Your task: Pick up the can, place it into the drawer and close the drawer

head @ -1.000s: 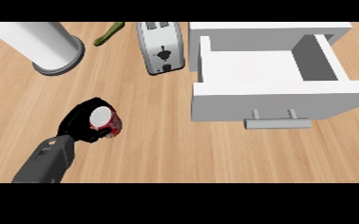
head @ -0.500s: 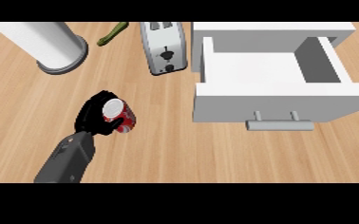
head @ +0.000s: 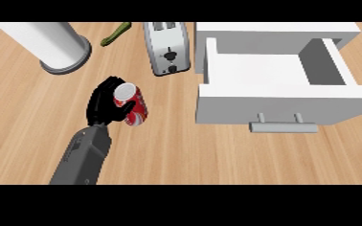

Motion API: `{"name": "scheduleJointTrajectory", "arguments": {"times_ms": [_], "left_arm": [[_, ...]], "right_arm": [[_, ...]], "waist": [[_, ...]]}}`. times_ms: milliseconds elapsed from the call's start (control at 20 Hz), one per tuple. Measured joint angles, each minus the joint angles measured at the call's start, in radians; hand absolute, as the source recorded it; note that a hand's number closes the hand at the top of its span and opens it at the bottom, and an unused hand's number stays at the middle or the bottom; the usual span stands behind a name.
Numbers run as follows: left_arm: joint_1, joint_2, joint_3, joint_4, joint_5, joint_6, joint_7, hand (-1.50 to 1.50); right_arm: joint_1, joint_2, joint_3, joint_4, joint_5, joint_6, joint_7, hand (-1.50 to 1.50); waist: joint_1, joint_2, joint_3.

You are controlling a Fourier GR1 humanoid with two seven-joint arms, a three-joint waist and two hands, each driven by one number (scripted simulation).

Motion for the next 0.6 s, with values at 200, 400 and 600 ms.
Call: {"name": "scheduleJointTrajectory", "arguments": {"times_ms": [200,400,600], "left_arm": [[0.01,-0.013,-0.066,-0.192,0.016,0.089,0.111,1.5],[0.027,-0.02,-0.16,-0.376,0.028,0.204,0.231,1.5],[-0.001,-0.022,-0.208,-0.511,0.018,0.303,0.35,1.5]], "right_arm": [[0.008,0.0,-0.002,0.002,-0.006,0.003,-0.015,-1.5],[0.02,-0.003,0.013,-0.006,-0.005,-0.01,-0.018,-1.5],[0.037,-0.004,0.007,0.0,-0.022,0.003,-0.026,-1.5]], "waist": [[-0.003,0.001,0.0],[-0.007,0.002,0.0],[-0.012,0.004,-0.001]]}}
